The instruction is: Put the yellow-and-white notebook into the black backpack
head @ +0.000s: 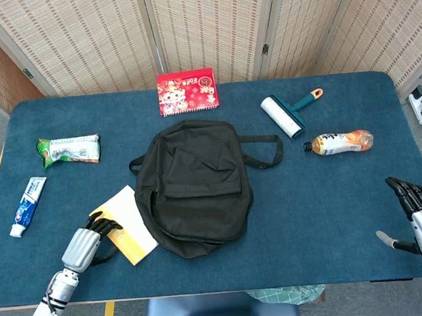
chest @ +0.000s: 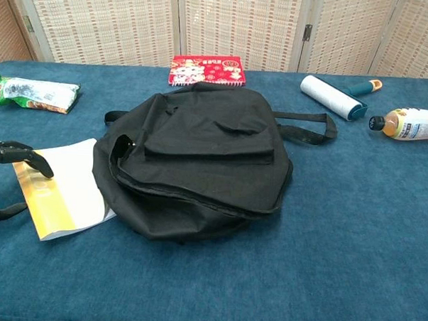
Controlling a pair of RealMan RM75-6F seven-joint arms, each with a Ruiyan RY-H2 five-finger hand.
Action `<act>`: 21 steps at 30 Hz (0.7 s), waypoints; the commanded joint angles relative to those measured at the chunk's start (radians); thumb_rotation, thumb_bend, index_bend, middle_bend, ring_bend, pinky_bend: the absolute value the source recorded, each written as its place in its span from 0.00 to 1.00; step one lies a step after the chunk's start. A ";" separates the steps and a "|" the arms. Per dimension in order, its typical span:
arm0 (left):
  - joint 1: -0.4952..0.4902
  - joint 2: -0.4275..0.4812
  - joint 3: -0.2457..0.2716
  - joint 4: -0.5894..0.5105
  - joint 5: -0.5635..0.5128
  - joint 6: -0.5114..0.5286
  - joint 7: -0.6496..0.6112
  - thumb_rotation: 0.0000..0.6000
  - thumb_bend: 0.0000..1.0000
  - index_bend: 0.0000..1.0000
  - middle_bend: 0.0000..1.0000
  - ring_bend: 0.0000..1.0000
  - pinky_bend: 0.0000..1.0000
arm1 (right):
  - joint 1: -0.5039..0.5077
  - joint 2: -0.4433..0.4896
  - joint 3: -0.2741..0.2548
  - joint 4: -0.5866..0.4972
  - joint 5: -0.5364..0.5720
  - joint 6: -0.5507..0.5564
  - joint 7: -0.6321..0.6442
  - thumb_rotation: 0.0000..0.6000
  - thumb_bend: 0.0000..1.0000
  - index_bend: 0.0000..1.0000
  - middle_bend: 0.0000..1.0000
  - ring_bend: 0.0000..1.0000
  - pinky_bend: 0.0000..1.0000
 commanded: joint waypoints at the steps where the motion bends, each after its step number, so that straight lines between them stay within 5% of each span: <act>1: -0.001 -0.011 -0.005 0.009 -0.003 0.013 -0.017 1.00 0.43 0.37 0.37 0.29 0.15 | 0.001 0.000 0.000 0.000 0.000 -0.001 0.000 0.93 0.18 0.00 0.14 0.14 0.14; 21: -0.023 -0.063 -0.023 0.050 -0.010 0.054 -0.091 1.00 0.47 0.51 0.39 0.31 0.16 | -0.005 -0.004 0.001 0.012 0.008 0.000 0.008 0.94 0.18 0.00 0.14 0.15 0.14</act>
